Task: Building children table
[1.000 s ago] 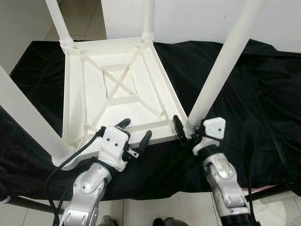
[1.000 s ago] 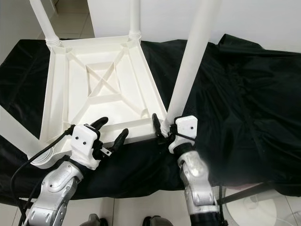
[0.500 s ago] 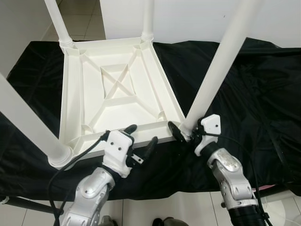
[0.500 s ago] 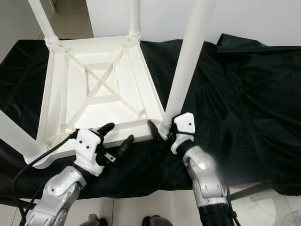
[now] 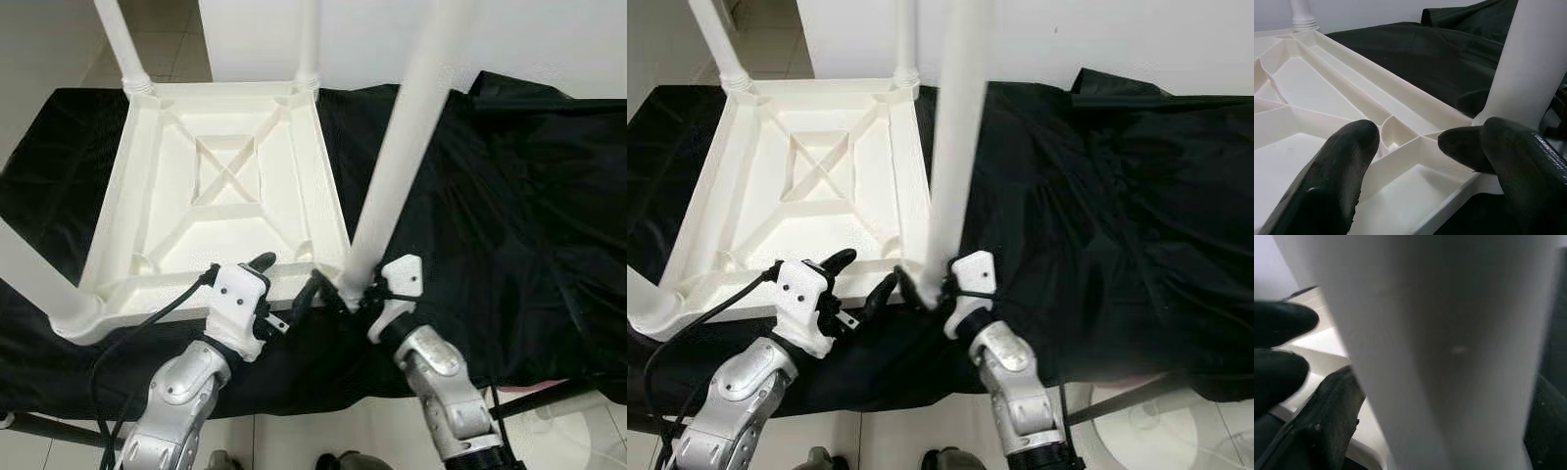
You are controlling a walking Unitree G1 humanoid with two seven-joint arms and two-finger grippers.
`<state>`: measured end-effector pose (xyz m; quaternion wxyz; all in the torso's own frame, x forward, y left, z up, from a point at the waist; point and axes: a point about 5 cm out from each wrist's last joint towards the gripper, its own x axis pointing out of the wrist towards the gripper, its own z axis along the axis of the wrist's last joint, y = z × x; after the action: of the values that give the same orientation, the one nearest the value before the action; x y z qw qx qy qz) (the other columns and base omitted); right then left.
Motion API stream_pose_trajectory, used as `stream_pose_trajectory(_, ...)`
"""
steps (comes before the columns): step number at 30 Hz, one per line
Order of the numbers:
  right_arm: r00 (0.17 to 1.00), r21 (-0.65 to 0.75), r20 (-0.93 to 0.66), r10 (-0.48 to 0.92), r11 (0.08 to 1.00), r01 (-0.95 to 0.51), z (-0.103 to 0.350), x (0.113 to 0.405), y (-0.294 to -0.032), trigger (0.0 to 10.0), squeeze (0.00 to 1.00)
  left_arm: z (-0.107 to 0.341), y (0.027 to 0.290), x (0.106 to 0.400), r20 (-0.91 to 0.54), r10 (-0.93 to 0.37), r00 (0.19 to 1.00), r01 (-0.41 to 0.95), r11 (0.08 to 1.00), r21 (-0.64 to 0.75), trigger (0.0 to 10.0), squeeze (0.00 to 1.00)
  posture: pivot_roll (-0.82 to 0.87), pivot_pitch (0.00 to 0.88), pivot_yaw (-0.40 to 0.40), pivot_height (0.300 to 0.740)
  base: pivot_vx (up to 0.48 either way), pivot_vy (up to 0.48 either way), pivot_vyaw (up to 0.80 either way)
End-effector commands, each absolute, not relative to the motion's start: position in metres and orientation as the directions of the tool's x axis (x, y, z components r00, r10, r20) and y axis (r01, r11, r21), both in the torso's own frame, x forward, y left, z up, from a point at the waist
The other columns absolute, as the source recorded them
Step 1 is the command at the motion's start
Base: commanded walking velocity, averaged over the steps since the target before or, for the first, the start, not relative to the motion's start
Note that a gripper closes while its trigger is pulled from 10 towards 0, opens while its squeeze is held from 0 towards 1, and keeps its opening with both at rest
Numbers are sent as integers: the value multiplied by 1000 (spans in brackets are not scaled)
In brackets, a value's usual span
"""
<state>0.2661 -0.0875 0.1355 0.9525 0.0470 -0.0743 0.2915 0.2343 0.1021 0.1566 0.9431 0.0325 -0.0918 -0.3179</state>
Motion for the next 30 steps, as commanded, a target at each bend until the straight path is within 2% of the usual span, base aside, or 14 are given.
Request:
stream_pose_trajectory(1, 815, 69, 124, 566, 814, -577, 126, 262, -82, 10000, 0, 151, 100, 233, 123, -650, 750, 640, 760, 115, 10000, 0, -42, 136, -37, 740, 0, 0, 0)
stream_pose_trajectory(7, 806, 50, 123, 578, 808, -587, 126, 263, -78, 10000, 0, 149, 99, 234, 120, -651, 749, 641, 759, 115, 10000, 0, -37, 126, -43, 740, 0, 0, 0)
stream_pose_trajectory(12, 858, 24, 181, 481, 870, -493, 133, 259, -98, 10000, 0, 147, 106, 236, 115, -612, 783, 601, 791, 117, 10000, 0, -31, 120, -50, 740, 0, 0, 0)
stream_pose_trajectory(13, 881, 25, 218, 420, 900, -435, 137, 254, -109, 10000, 0, 146, 110, 239, 120, -563, 818, 553, 826, 108, 10000, 0, -31, 120, -50, 740, 0, 0, 0)
stream_pose_trajectory(16, 885, 27, 233, 403, 907, -420, 139, 251, -112, 10000, 0, 147, 111, 240, 128, -538, 833, 531, 843, 87, 10000, 0, -31, 120, -51, 740, 0, 0, 0)
stream_pose_trajectory(22, 895, 15, 265, 358, 927, -375, 146, 236, -122, 10000, 0, 154, 101, 236, 168, -519, 838, 515, 854, 71, 10000, 0, -38, 134, -47, 740, 0, 0, 0)
stream_pose_trajectory(30, 911, -5, 267, 314, 946, -325, 147, 222, -129, 10000, 0, 156, 108, 233, 175, -543, 821, 536, 840, 87, 10000, 0, -43, 144, -41, 740, 0, 0, 0)
